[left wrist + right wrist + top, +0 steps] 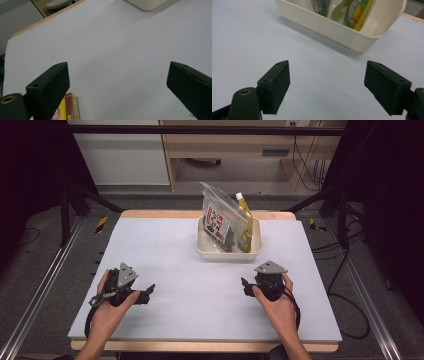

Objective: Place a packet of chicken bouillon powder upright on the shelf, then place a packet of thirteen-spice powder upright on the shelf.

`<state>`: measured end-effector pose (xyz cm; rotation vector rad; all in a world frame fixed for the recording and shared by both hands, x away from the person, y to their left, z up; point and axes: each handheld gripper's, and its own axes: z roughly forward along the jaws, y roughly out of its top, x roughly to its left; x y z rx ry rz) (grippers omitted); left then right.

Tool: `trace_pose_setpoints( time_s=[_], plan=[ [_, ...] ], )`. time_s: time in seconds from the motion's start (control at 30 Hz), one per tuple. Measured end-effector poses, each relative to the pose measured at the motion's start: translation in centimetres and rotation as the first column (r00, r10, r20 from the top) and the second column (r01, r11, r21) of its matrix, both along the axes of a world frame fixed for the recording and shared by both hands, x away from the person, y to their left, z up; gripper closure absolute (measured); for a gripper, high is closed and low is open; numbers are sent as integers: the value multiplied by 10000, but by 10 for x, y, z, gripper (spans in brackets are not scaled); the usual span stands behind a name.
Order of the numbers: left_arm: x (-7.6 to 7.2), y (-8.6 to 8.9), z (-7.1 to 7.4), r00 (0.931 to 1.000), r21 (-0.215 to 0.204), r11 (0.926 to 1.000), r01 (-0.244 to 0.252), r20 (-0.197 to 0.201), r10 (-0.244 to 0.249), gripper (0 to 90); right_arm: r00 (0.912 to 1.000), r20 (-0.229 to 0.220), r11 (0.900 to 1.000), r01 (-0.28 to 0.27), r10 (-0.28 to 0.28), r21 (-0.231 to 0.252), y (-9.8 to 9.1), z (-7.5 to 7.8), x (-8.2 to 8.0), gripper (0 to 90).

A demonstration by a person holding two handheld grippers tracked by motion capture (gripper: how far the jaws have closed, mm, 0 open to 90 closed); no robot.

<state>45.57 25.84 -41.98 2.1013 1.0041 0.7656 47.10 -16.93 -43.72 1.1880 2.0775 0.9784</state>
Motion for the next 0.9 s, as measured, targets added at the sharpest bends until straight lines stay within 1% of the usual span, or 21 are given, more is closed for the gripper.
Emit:
trace_pose_setpoints(
  time_s=[0.03,0.07,0.17,0.2,0.23,0.27,0.3,0.33,0.37,0.4,0.47,0.5,0.57,0.63,0.67,0.7,0.73,0.8,0.83,0.87,0.9],
  plan=[
    [2,4,3,9994,113,9999,-129,-307,133,46,9996,-6,9996,-285,285,-80,2,-1,-2,209],
    [2,4,3,9994,113,9999,-129,-307,133,47,9996,-6,9996,-285,285,-80,2,-1,-2,209],
    [6,15,12,9942,521,9974,-506,-917,553,48,9968,560,9972,-548,576,-511,5,-1,-5,177],
    [6,15,12,9942,521,9974,-506,-917,553,48,9968,560,9972,-548,576,-511,5,-1,-5,177],
    [8,21,16,9871,600,9960,-659,-1419,739,48,9938,949,9945,-494,581,-921,5,-2,-7,173],
    [8,21,16,9871,600,9960,-659,-1419,739,49,9938,949,9945,-494,581,-921,5,-2,-7,173],
    [11,28,20,9771,885,9925,-841,-1883,995,49,9935,998,9931,-441,550,-1085,6,-4,-8,164],
    [11,28,20,9771,885,9925,-841,-1883,995,46,9935,998,9931,-441,550,-1085,6,-4,-8,164],
    [13,31,21,9697,961,9909,-946,-2163,1135,46,9928,1023,9920,-511,630,-1153,6,-5,-8,166],
    [16,39,22,9494,951,9877,-1238,-2781,1458,47,9921,1092,9920,-492,621,-1164,5,-5,-9,167],
    [20,46,22,9227,900,9844,-1512,-3444,1732,54,9904,1242,9916,-447,598,-1216,6,-4,-9,170],
    [20,46,22,9227,900,9844,-1512,-3444,1732,60,9904,1242,9916,-447,598,-1216,6,-4,-9,170],
    [21,49,22,9071,1278,9773,-1687,-3677,2047,65,9877,1438,9880,-397,614,-1496,5,-5,-10,170],
    [22,52,23,8877,1513,9768,-1517,-4138,2019,79,9866,1513,9871,-375,613,-1558,5,-5,-10,170],
    [23,52,22,8716,1658,9761,-1403,-4470,2012,102,9876,1458,9877,-366,590,-1520,3,-6,-10,171],
    [23,52,22,8716,1658,9761,-1403,-4470,2012,101,9876,1458,9877,-366,590,-1520,3,-6,-10,171],
    [23,53,20,8639,1829,9740,-1337,-4601,2050,102,9883,1394,9864,-393,619,-1596,3,-7,-9,171],
    [26,55,14,8384,2100,9695,-1267,-4997,2178,101,9880,1419,9848,-357,603,-1700,3,-7,-10,171],
    [26,55,14,8384,2100,9695,-1267,-4997,2178,102,9882,1420,9848,-321,568,-1705,3,-7,-10,171],
    [26,56,13,8304,2169,9678,-1274,-5103,2237,101,9889,1393,9851,-286,527,-1695,3,-7,-10,171],
    [26,56,13,8304,2169,9678,-1274,-5103,2237,102,9895,1349,9852,-281,514,-1691,3,-7,-10,171]
  ],
)
